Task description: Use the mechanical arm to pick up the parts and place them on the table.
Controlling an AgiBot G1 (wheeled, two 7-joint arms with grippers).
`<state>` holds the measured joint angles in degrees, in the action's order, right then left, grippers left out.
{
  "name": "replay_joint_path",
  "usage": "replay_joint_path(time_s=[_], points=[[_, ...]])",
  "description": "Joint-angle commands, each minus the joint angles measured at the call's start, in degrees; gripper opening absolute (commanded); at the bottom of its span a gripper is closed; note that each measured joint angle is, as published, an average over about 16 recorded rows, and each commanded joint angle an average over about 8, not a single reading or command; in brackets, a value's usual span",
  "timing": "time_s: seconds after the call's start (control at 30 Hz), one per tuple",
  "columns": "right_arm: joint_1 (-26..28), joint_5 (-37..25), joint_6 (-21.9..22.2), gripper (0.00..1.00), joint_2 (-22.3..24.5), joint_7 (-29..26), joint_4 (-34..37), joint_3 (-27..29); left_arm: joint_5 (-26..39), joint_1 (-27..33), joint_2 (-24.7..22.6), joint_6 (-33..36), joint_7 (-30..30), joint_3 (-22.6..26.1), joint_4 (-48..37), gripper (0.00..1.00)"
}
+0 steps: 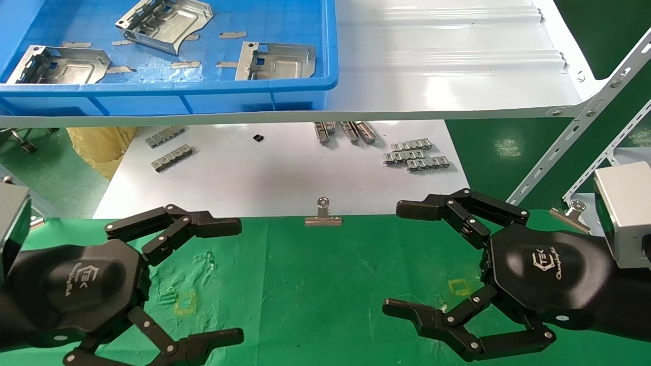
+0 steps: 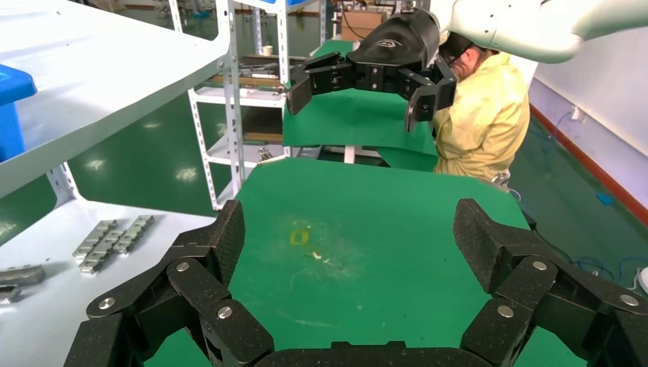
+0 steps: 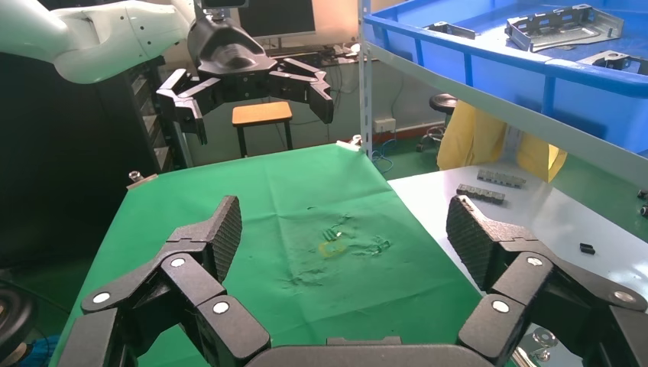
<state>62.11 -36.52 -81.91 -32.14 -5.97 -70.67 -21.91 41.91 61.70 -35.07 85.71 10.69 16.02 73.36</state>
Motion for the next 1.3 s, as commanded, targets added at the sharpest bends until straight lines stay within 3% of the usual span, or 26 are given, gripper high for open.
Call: replay_joint_path(time_s=[0.03,1.03,1.17,1.3], points=[[0.0,0.0,0.0,0.00,0.0,0.0,0.0,0.0,0.0,0.0,0.0,0.0,0.0,0.0,0.0,1.00],[0.0,0.0,0.0,0.00,0.0,0.0,0.0,0.0,-0.1,0.3,0.0,-0.1,0.1,-0.1,0.1,1.00],[0.0,0.0,0.0,0.00,0.0,0.0,0.0,0.0,0.2,3.7,-0.2,-0.4,0.8,-0.4,0.6,1.00],[0.0,0.0,0.0,0.00,0.0,0.0,0.0,0.0,2.7,11.6,-1.9,-1.6,2.3,0.1,-0.5,1.00]])
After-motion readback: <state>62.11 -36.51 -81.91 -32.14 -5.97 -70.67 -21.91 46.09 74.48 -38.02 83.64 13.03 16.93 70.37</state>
